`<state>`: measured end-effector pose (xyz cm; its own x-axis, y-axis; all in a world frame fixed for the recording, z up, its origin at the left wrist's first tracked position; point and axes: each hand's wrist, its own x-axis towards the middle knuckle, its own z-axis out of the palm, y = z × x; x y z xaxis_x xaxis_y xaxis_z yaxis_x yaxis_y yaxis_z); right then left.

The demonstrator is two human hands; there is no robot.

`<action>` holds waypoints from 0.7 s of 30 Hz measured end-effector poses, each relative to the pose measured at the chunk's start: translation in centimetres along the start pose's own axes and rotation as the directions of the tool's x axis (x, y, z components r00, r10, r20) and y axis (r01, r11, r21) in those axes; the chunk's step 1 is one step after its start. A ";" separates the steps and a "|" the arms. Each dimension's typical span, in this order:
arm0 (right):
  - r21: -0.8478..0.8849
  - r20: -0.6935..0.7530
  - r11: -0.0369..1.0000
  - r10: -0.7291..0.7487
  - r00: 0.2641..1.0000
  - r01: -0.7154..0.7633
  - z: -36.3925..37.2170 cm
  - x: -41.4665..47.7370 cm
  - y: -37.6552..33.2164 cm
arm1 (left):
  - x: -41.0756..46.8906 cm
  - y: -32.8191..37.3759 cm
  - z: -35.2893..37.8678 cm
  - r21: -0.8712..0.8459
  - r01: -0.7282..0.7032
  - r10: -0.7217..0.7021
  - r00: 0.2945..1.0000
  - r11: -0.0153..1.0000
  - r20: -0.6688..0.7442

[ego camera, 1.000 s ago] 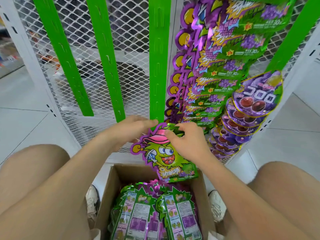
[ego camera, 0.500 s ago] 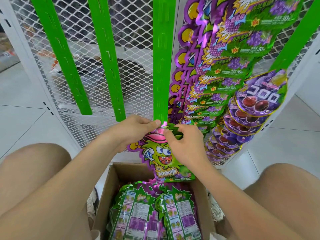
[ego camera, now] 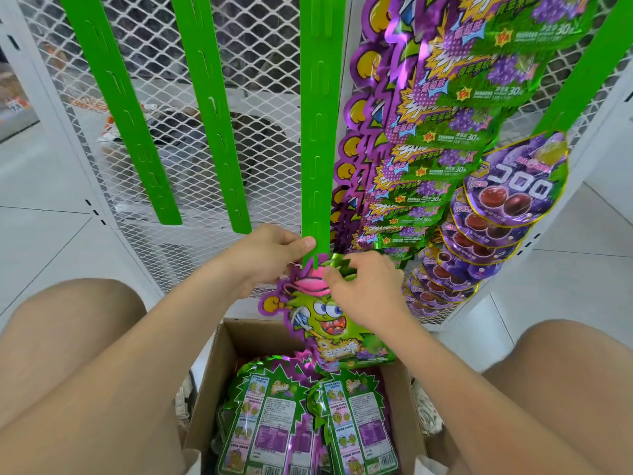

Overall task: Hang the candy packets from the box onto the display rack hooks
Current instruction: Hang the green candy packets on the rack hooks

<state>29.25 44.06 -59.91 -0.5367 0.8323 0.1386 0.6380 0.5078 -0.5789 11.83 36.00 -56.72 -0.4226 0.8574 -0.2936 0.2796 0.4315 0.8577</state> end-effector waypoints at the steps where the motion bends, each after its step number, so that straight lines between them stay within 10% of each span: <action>1: -0.024 0.028 1.000 0.002 1.000 -0.001 0.3 -0.2 0.2 | -0.1 0.0 -0.1 0.029 -0.006 0.007 1.000 1.000 -0.011; 8: -0.039 0.102 0.998 0.049 0.994 -0.045 -0.3 0.2 0.9 | -0.6 -0.7 1.6 0.495 -0.292 0.400 0.908 0.818 -0.124; 14: -0.166 -0.192 0.986 -0.019 0.981 -0.014 0.2 -1.1 2.2 | -2.2 -2.6 4.0 0.722 -0.236 0.598 0.745 0.650 -0.295; 17: -0.226 0.188 0.972 0.105 0.976 -0.061 1.6 -2.2 3.2 | -2.3 -3.3 4.2 0.585 -0.380 0.437 0.898 0.716 0.048; 21: -0.410 0.638 0.912 0.282 0.717 0.007 6.0 -4.3 6.5 | -2.3 -4.9 4.9 0.646 -0.437 0.086 0.862 0.626 0.500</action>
<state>32.40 42.43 -69.08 -0.5573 0.5976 -0.5764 0.8046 0.5600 -0.1974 15.62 33.33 -62.29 0.0906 0.9161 -0.3906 0.9163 0.0769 0.3929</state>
